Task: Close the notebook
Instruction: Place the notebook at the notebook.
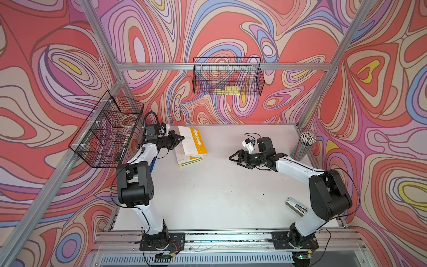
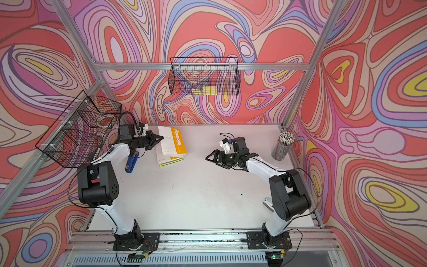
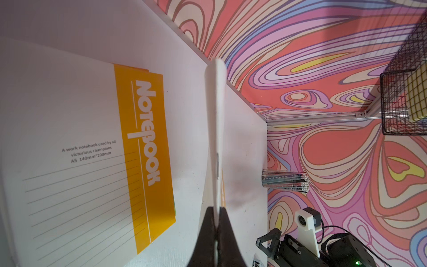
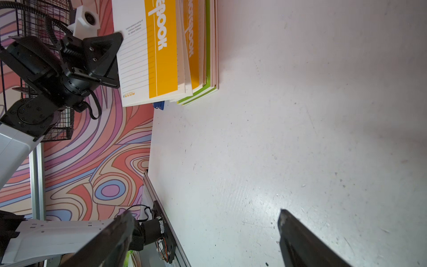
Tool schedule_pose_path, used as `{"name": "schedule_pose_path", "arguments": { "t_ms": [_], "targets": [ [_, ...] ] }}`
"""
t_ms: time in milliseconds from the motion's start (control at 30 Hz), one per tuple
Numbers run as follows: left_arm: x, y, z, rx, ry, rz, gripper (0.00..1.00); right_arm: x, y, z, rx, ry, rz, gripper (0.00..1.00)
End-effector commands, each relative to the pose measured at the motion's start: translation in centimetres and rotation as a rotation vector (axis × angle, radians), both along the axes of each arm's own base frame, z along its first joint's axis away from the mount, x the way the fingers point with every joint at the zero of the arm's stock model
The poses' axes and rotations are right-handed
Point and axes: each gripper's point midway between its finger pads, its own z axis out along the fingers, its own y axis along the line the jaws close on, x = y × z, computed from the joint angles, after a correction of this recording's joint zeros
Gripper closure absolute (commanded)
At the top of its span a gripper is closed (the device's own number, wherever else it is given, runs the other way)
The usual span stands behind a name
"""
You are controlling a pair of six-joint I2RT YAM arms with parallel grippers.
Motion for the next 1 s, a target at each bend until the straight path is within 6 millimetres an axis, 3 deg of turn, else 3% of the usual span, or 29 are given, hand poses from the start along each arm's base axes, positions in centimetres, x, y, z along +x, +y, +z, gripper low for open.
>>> {"name": "schedule_pose_path", "arguments": {
  "t_ms": [0, 467, 967],
  "targets": [
    [1.0, 0.7, 0.2, 0.010, -0.010, -0.017, 1.00, 0.5, 0.6, 0.2, 0.015, -0.011, 0.021, 0.02],
    [1.7, 2.9, -5.2, 0.029, 0.101, 0.011, 1.00, 0.9, 0.8, -1.2, 0.003, 0.019, 0.023, 0.02],
    [1.5, 4.3, -8.3, 0.127, 0.169, 0.022, 1.00, 0.8, 0.8, -2.1, 0.003, 0.036, 0.023, 0.02]
  ]
}}
